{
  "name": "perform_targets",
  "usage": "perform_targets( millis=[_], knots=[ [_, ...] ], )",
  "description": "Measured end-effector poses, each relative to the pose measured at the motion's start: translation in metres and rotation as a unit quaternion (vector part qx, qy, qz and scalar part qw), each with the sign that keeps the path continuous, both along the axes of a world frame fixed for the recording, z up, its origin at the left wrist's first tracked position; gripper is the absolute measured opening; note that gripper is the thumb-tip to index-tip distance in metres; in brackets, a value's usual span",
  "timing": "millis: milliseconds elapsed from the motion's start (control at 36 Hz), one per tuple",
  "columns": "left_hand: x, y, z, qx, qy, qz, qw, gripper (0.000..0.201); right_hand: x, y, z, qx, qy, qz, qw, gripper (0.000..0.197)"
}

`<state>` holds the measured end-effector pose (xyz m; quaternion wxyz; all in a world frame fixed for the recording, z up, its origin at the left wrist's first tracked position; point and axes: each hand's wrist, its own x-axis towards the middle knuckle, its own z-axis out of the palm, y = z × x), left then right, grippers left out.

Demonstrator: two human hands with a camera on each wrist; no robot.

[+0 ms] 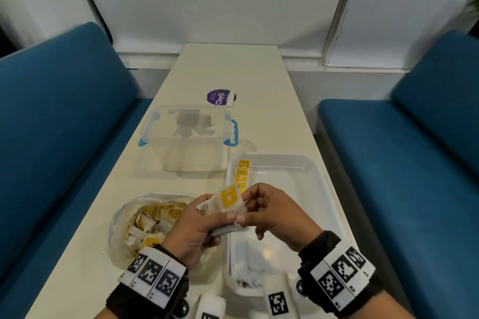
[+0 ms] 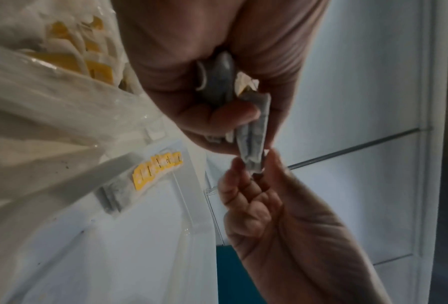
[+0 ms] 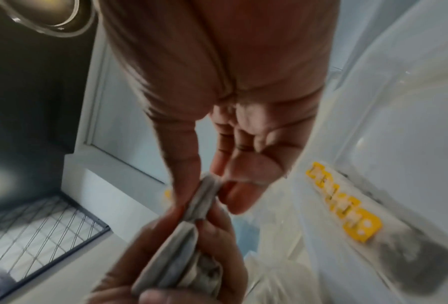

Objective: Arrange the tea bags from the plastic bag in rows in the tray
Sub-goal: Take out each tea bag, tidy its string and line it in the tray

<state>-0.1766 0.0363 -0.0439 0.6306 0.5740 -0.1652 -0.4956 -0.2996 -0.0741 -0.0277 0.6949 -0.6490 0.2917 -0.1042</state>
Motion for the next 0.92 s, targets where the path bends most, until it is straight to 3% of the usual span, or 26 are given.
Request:
perform_targets(
  millis=[28,139,250,500,750,917],
  knots=[
    [0.001,0.0,-0.001,0.003,0.01,0.004,1.0,0.044,-0.001,0.001,-0.001,0.006,-0.01,-0.002,1.0,0.029],
    [0.003,0.0,-0.003,0.004,0.028,0.019,0.999,0.017,-0.002,0.003,-0.002,-0.001,-0.022,-0.025,0.999,0.024],
    [0.002,0.001,0.0,-0.002,0.023,-0.014,1.0,0.025,-0.001,0.001,0.0,0.03,-0.026,-0.037,0.999,0.035],
    [-0.001,0.003,-0.004,0.022,-0.02,0.006,1.0,0.035,-0.003,0.003,-0.005,0.016,-0.053,-0.08,0.995,0.03],
    [-0.001,0.003,-0.012,0.029,-0.026,0.003,0.999,0.022,-0.006,0.005,-0.01,0.003,-0.039,-0.086,0.996,0.021],
    [-0.001,0.005,-0.014,0.023,0.006,-0.029,0.999,0.022,-0.009,-0.009,-0.013,-0.046,0.029,-0.14,0.989,0.026]
  ],
)
